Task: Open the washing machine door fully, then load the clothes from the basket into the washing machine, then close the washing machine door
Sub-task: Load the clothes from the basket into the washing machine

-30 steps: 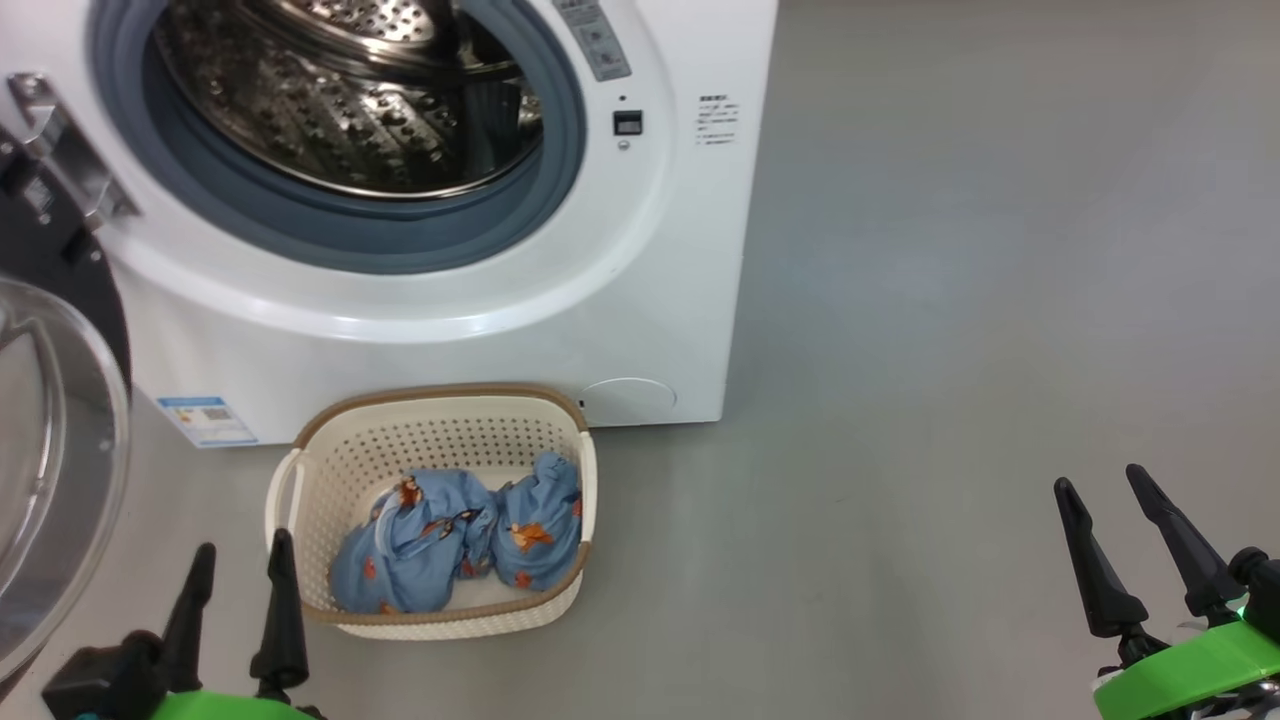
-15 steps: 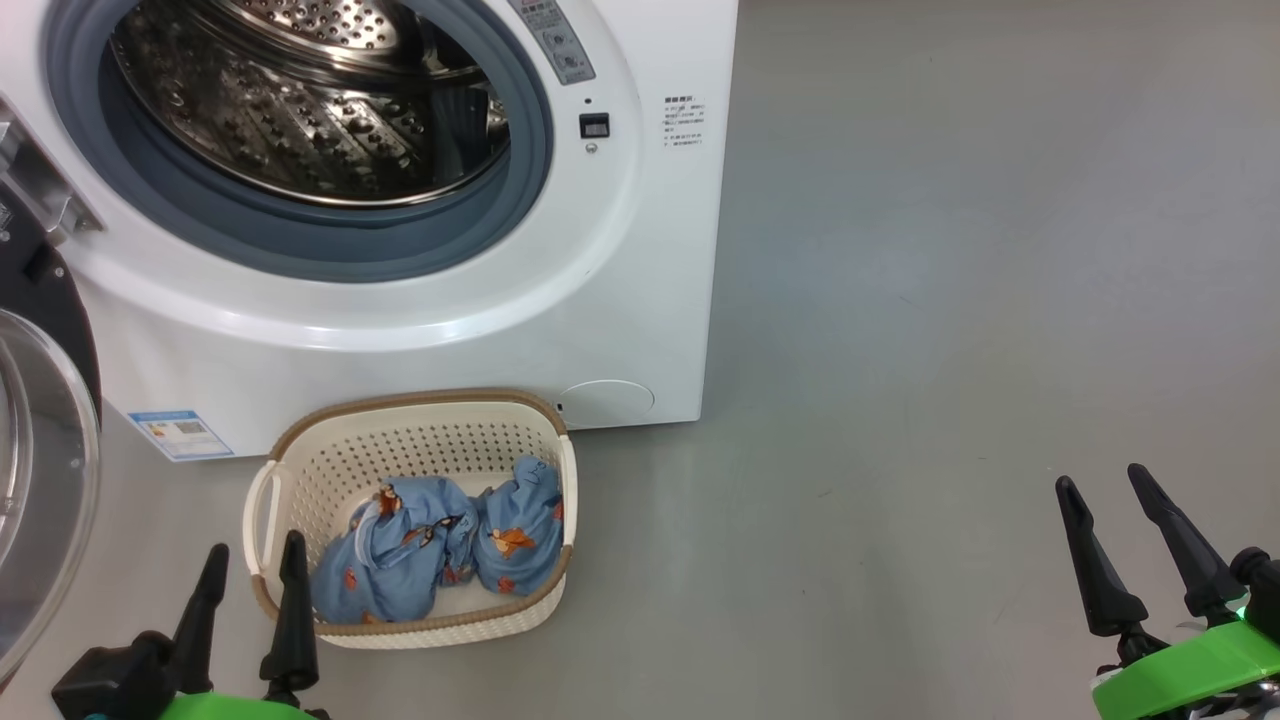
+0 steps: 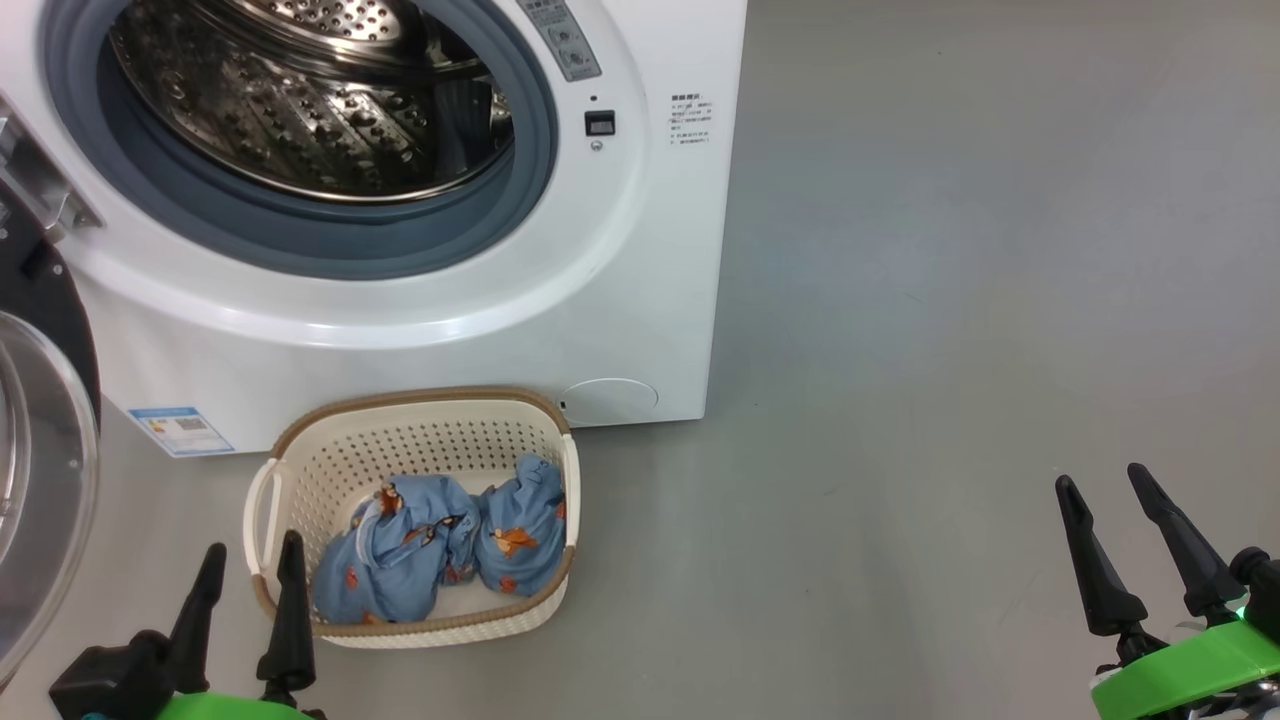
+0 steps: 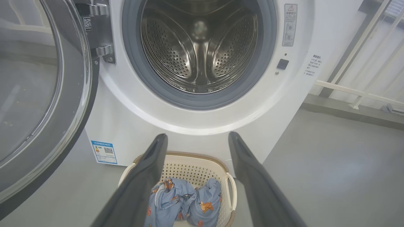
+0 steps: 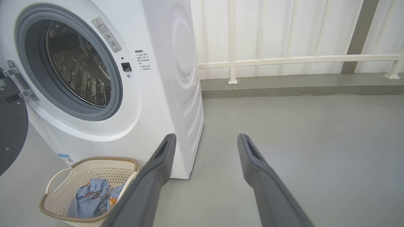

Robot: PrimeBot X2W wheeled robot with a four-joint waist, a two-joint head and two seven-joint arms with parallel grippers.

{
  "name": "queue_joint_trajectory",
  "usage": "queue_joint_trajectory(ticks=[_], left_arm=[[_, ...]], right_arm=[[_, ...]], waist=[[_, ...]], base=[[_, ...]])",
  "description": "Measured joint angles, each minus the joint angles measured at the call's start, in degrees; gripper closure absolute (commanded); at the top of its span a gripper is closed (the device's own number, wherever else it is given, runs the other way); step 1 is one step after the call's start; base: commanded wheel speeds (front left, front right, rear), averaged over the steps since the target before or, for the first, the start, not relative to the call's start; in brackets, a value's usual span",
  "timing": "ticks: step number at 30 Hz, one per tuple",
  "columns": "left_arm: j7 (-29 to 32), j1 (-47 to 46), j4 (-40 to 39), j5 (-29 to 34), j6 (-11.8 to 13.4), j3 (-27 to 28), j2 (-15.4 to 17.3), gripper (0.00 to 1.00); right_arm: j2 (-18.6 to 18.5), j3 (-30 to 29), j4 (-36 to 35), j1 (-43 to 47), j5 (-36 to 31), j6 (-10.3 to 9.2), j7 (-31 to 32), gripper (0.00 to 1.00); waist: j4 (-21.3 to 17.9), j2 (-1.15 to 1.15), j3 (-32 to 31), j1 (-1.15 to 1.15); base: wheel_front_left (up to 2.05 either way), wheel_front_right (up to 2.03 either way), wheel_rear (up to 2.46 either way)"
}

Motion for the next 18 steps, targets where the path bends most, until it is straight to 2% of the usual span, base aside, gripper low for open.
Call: queue_joint_trajectory(ticks=[18], left_arm=[[0.0, -0.9, 0.1, -0.5, 0.0, -0.3, 0.2, 0.00]], right_arm=[[0.2, -0.1, -0.2, -0.2, 0.0, 0.00, 0.0, 0.00]], waist=[[0.1, 0.00, 1.9, 0.00]], base=[[1.00, -1.26, 0.26]])
